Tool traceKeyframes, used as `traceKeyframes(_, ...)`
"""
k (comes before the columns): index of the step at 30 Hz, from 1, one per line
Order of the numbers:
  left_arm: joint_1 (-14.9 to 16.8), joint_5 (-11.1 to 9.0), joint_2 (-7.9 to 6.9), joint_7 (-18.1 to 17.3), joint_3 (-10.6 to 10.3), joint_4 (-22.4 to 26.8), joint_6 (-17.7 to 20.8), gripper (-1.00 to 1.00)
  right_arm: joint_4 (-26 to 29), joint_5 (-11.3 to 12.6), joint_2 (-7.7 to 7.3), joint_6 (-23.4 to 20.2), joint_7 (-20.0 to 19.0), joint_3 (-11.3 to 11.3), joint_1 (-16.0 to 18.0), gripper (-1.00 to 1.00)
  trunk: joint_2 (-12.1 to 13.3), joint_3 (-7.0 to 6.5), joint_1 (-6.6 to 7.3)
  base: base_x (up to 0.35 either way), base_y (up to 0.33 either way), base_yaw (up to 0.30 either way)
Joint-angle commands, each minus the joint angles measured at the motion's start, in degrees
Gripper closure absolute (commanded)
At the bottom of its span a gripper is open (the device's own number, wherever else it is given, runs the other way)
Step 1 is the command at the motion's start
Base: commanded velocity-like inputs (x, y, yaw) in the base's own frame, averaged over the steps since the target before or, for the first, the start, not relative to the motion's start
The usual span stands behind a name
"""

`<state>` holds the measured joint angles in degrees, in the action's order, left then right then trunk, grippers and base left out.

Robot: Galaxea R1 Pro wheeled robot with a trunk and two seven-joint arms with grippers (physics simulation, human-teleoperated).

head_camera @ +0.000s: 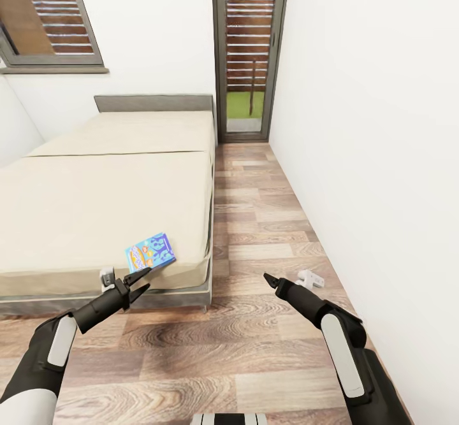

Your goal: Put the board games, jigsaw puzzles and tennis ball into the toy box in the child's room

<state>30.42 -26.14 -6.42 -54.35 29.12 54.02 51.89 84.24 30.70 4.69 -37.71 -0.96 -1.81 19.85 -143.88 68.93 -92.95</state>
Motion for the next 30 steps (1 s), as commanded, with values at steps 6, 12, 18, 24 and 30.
traceKeyframes(6, 0.34, -1.73, 0.00, -0.31, 0.23, 0.03, -1.36, -1.00, 0.04, 0.19, 0.06, -0.35, -0.10, -0.20, 0.04, -1.00, 0.00, -0.19, 0.04, 0.000, 0.000, 0.000)
traceKeyframes(12, 0.32, -1.72, 0.00, -0.31, 0.23, 0.03, -1.36, -1.00, 0.04, 0.22, 0.06, -0.35, -0.10, -0.20, 0.07, -1.00, 0.00, -0.19, 0.04, 0.000, 0.000, 0.000)
traceKeyframes(18, 0.32, -1.72, 0.00, -0.31, 0.18, 0.03, -1.36, -1.00, 0.04, 0.23, 0.06, -0.35, -0.10, -0.21, 0.04, -1.00, 0.00, -0.19, 0.04, 0.000, 0.000, 0.000)
traceKeyframes(24, 0.27, -1.74, 0.00, -0.31, 0.22, 0.03, -1.36, -1.00, 0.04, 0.23, 0.06, -0.35, -0.10, -0.19, 0.06, -1.00, 0.06, -1.30, 0.17, 0.000, 0.000, 0.000)
traceKeyframes(30, 0.27, -1.77, 0.04, -0.36, 0.18, 0.03, -1.36, -1.00, 0.04, 0.23, 0.06, -0.35, -0.10, -0.14, 0.04, -1.00, 0.12, -2.19, 0.27, 0.000, 0.000, 0.000)
